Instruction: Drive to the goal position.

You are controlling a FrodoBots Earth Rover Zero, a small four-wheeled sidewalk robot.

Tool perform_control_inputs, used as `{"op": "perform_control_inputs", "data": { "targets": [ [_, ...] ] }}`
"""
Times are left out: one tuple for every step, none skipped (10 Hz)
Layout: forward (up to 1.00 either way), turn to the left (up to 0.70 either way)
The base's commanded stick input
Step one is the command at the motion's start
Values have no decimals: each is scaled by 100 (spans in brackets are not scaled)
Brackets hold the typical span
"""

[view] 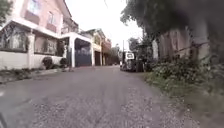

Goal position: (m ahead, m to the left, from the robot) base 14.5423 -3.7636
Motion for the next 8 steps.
{"op": "perform_control_inputs", "data": {
  "targets": [
    [70, 0],
    [70, 0],
    [70, 0],
    [70, 0],
    [70, 0],
    [70, 0],
    [70, 0],
    [70, 0]
  ]
}}
